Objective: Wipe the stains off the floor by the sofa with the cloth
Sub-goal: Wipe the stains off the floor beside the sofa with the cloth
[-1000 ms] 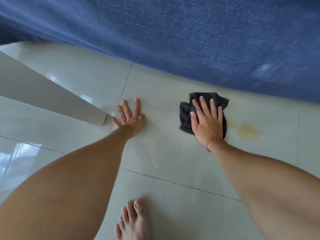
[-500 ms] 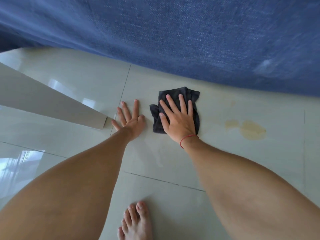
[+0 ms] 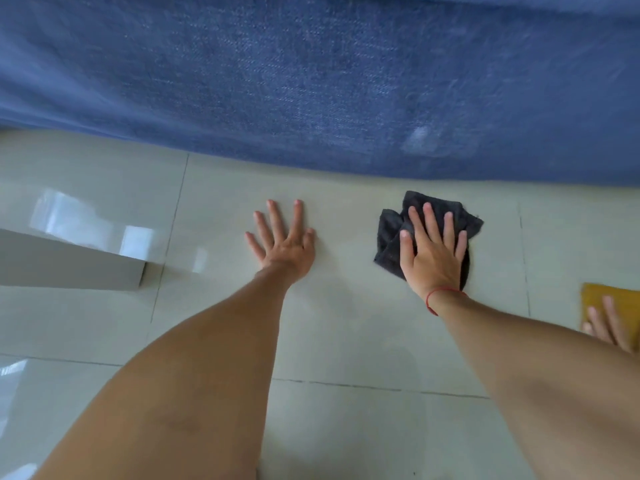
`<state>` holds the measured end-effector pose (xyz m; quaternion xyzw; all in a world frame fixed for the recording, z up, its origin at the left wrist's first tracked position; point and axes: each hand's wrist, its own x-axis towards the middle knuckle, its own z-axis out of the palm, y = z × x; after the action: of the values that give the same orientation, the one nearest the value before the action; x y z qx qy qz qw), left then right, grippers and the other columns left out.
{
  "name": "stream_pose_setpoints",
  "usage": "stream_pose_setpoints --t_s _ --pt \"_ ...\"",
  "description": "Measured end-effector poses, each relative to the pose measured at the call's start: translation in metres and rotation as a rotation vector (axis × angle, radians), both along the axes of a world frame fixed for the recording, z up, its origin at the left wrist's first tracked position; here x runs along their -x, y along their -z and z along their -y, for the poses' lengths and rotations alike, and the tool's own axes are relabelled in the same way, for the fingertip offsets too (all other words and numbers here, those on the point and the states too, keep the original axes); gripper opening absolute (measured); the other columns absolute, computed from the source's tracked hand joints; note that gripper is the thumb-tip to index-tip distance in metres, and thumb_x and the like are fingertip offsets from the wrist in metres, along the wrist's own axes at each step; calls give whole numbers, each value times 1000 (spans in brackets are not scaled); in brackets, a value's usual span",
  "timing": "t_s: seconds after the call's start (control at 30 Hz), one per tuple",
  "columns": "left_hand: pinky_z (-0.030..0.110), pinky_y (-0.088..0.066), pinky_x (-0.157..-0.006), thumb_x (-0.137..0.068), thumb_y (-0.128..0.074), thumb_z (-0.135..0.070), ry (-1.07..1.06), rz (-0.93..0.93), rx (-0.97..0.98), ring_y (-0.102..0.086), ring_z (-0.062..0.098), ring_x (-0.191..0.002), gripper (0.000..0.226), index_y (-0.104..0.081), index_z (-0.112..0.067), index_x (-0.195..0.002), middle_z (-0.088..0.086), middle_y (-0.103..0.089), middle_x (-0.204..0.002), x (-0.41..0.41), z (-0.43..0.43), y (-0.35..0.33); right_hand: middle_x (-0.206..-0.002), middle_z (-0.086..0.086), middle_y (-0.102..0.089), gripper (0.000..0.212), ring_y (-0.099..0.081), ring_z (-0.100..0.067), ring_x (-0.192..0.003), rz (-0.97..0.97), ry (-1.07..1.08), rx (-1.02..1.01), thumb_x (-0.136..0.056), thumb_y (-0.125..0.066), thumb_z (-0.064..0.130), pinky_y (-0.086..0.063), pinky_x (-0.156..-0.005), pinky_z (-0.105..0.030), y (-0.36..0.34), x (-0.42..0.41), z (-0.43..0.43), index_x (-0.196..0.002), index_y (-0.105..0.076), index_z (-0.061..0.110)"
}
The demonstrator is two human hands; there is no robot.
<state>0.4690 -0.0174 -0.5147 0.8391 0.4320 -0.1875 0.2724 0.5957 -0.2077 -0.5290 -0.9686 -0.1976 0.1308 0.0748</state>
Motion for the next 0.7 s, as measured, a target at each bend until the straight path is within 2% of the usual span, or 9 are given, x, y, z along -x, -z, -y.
stream_pose_setpoints --t_s 0.13,0.4,0.6,0.7 --pt "52 21 -110 -96 -15 -48 10 -47 50 34 27 -139 57 17 -49 -143 -1 36 -153 -2 -4 -3 -162 9 -13 51 -2 -30 -150 25 46 -16 -99 -27 46 1 -119 -58 2 -6 -33 -150 -23 38" --pt "52 21 -109 -95 -17 -47 -17 -57 54 35 25 -139 57 17 -52 -142 -3 36 -153 -6 -6 -2 -160 7 -25 50 -14 -36 -148 27 -234 -79 -96 -35 45 -4 -116 -61 3 19 -103 -145 -37 36" --pt "52 19 -110 -96 -13 -46 0 -91 46 34 27 -139 55 19 -52 -141 -1 36 -153 -6 -7 -4 -153 7 -40 45 -28 -31 -145 62 -398 -148 -97 -41 40 -17 -118 -54 4 42 -64 -141 -47 32" --pt "52 18 -111 -96 -14 -49 -3 -82 52 33 26 -140 56 17 -52 -142 -2 34 -154 -5 -8 -4 -153 9 -40 46 -30 -28 -145 76 -402 -140 -97 -40 40 -19 -119 -50 4 38 -29 -141 -46 32"
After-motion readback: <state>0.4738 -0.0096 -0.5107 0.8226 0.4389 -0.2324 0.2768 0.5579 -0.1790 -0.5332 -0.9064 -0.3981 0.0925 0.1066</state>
